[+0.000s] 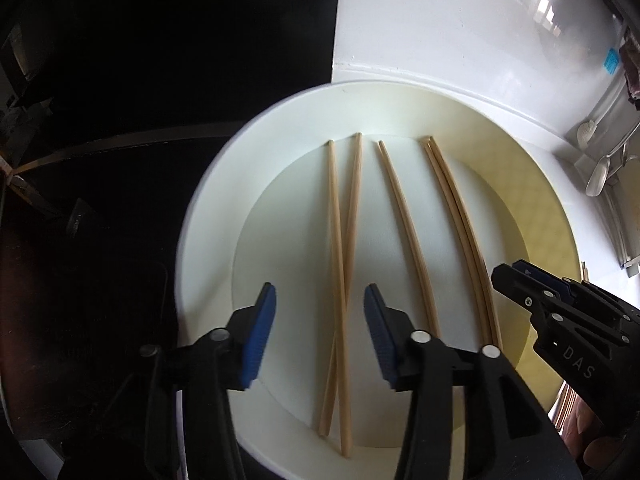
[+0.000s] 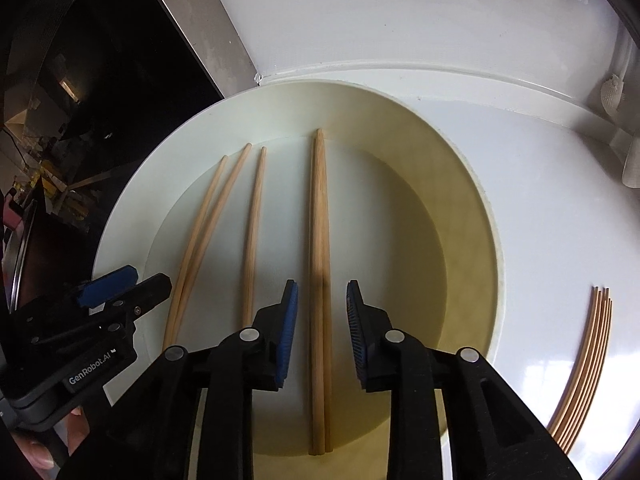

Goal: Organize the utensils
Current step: 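Move both open tools back to the chopstick bundle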

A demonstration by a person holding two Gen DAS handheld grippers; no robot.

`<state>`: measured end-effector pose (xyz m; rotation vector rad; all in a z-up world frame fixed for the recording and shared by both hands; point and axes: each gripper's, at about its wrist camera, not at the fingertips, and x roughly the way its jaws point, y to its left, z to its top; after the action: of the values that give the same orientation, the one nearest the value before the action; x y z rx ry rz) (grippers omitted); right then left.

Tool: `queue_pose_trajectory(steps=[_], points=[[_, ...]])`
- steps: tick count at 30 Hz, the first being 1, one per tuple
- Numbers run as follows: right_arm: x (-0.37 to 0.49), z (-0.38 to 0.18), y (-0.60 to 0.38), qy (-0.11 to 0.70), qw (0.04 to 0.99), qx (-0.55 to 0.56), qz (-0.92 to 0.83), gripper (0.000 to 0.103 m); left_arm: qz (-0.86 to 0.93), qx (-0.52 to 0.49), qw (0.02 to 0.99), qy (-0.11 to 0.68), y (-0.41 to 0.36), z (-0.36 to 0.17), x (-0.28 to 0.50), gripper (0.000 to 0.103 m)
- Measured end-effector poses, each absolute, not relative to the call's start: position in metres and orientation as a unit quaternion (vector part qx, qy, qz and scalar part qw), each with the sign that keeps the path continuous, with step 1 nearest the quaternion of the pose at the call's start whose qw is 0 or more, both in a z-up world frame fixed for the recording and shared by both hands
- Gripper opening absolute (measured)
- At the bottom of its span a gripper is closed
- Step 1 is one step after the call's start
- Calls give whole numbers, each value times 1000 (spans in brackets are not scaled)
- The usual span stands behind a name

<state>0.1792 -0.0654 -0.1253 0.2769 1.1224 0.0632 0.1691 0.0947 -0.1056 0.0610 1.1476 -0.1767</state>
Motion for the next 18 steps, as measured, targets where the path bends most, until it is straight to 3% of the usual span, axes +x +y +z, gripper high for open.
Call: queue_pose_trajectory(steps=[3,18], points=[[166,-117,-67,522,843,129,27,34,-78,24,842,533,101,-98,165,71],[89,-67,-80,467,877,108,22,51,-88,4,868,488,104,-65,125,85]])
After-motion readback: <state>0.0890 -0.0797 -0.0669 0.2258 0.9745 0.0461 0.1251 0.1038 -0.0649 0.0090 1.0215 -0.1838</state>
